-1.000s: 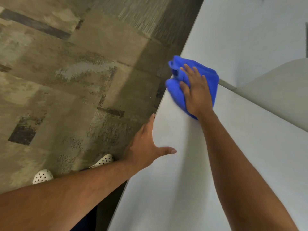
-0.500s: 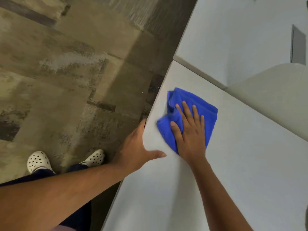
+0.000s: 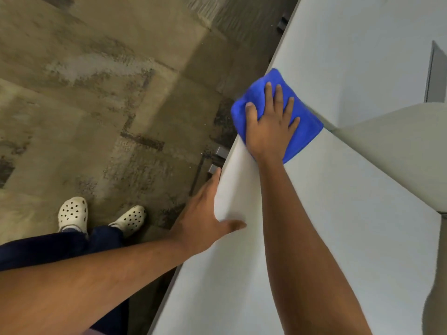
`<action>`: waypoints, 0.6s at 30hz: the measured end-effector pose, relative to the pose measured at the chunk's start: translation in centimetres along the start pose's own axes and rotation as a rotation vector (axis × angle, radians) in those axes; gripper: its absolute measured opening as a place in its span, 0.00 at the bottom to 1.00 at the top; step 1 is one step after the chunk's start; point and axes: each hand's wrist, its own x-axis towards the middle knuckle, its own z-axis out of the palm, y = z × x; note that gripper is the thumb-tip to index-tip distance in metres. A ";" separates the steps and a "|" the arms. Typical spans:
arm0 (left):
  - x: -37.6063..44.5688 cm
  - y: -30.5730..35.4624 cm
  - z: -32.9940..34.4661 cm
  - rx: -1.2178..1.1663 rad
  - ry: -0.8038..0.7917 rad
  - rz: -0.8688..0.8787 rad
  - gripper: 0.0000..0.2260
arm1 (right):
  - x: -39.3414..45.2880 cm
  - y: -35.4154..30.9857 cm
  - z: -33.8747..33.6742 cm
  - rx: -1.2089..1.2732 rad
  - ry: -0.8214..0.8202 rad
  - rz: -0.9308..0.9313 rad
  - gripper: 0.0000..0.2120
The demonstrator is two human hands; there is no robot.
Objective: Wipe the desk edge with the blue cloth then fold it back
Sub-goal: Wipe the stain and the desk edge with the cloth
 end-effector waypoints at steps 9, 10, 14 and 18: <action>0.6 -0.3 0.2 -0.036 -0.007 0.001 0.59 | -9.7 6.4 -0.6 0.089 -0.059 -0.048 0.28; 0.5 -0.3 0.3 -0.047 -0.019 -0.015 0.59 | -8.2 7.0 -1.0 0.074 -0.057 0.003 0.29; 0.9 -0.4 0.2 -0.065 -0.042 -0.017 0.57 | -0.4 4.9 -1.4 0.050 -0.006 0.226 0.36; 0.9 -0.5 0.3 -0.033 -0.049 0.004 0.58 | 1.7 0.9 -0.1 0.030 0.024 0.206 0.34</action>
